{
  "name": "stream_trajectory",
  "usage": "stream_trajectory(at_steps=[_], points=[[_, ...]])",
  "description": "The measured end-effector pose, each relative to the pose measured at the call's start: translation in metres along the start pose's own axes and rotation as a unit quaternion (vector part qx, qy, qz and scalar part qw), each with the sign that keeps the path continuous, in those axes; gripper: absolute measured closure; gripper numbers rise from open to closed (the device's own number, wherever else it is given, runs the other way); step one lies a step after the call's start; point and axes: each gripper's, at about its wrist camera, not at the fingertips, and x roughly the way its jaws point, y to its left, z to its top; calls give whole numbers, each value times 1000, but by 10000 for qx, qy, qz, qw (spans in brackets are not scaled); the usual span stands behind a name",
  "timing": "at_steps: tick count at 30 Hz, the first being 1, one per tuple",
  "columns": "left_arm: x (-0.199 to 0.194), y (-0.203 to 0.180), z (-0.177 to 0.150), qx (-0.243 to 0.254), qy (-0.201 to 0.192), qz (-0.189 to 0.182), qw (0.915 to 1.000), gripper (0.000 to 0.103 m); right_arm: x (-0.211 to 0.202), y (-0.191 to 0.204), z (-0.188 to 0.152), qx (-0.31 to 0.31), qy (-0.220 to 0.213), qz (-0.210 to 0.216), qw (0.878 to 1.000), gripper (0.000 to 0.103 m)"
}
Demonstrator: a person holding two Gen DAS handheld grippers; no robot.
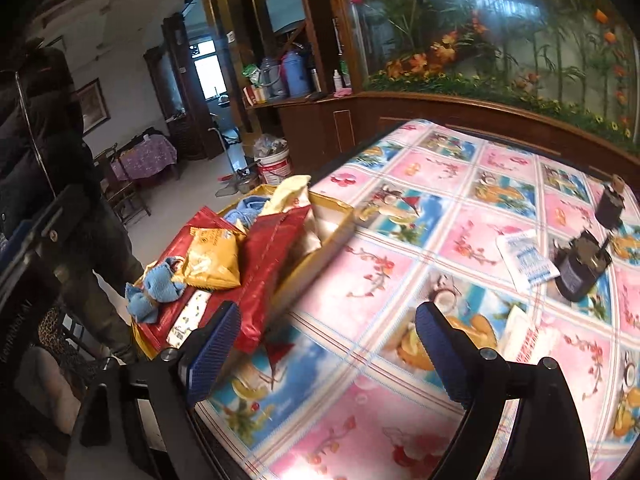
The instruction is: Organize soft objects
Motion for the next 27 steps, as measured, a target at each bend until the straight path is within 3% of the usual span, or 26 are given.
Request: stream_trajectory(at_steps=[3,9,18,27], points=[[1,-7,0,85,238,-281,9993,0,-7,-6,-11,33,55,-149,9999,12],[12,-12,4,-227,915,-638,9935,0,-12,0,-33,-240,151,-265,9992,12],[12,-31,-10,-132,1401,-553,9885,0,-5,20,-46,-723,271,-236,9967,12],[26,-26,-21,-89,1727,-232,9847,0,8,12,-45,-572,424,-248,9972,12]])
